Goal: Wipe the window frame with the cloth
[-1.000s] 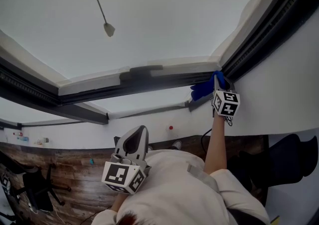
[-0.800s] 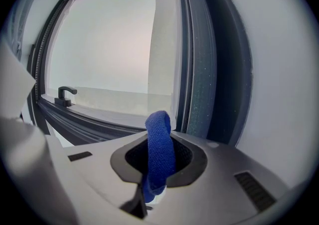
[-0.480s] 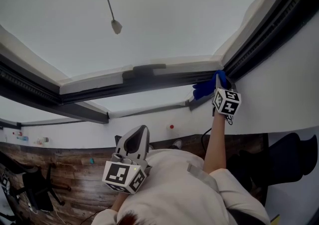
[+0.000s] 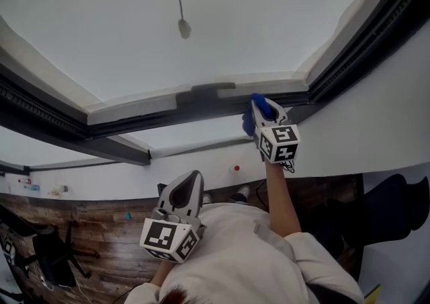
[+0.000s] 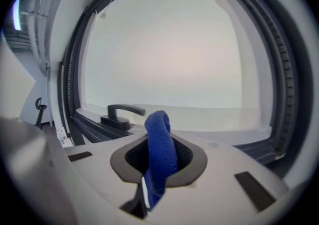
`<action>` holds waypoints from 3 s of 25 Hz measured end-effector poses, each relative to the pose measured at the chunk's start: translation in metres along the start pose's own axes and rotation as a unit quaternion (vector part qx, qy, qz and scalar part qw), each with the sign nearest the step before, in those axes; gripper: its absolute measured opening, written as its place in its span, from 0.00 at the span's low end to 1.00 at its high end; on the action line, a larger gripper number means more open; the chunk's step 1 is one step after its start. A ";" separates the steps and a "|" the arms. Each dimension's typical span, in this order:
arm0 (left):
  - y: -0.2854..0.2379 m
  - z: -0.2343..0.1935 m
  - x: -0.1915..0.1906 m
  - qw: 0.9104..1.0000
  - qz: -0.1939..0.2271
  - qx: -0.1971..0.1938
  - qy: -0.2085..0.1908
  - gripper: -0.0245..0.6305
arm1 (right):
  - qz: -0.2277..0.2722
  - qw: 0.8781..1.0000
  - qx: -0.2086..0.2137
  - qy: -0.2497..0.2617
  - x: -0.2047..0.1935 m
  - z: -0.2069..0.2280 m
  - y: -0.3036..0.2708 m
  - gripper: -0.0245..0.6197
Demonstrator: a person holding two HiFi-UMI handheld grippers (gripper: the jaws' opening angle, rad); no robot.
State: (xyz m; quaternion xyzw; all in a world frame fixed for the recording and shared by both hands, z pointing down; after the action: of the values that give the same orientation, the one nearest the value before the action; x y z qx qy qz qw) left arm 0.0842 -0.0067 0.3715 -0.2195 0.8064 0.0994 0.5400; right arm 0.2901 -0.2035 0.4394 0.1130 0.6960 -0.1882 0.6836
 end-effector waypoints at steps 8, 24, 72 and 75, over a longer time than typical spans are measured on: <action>0.036 -0.030 0.009 1.000 0.002 0.015 0.004 0.05 | -0.017 0.992 0.114 0.044 -0.004 -0.116 -0.037 0.12; 0.084 -0.078 0.021 0.999 0.006 0.037 0.002 0.04 | -0.049 0.985 0.117 0.113 -0.022 -0.165 -0.058 0.12; 0.048 -0.005 -0.012 0.999 0.019 0.047 0.003 0.05 | -0.053 0.962 0.154 0.221 -0.024 -0.137 -0.047 0.11; 0.047 -0.009 -0.008 0.999 0.017 0.042 0.008 0.05 | -0.058 0.962 0.149 0.223 -0.023 -0.139 -0.047 0.11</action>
State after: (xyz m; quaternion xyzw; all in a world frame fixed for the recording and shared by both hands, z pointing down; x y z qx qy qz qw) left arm 0.0573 0.0336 0.3793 -0.1837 0.8177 0.0730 0.5407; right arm 0.1451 -0.1862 0.4668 0.2123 0.8003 -0.2989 0.4744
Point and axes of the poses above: the fingertips, and each gripper's own axes: y backward along the fingers, z to its right, x out of its top, the point moved 4 cm from there along y, backward along the fingers, and after that the axes turned 12 degrees about z, right-handed, at the moved point
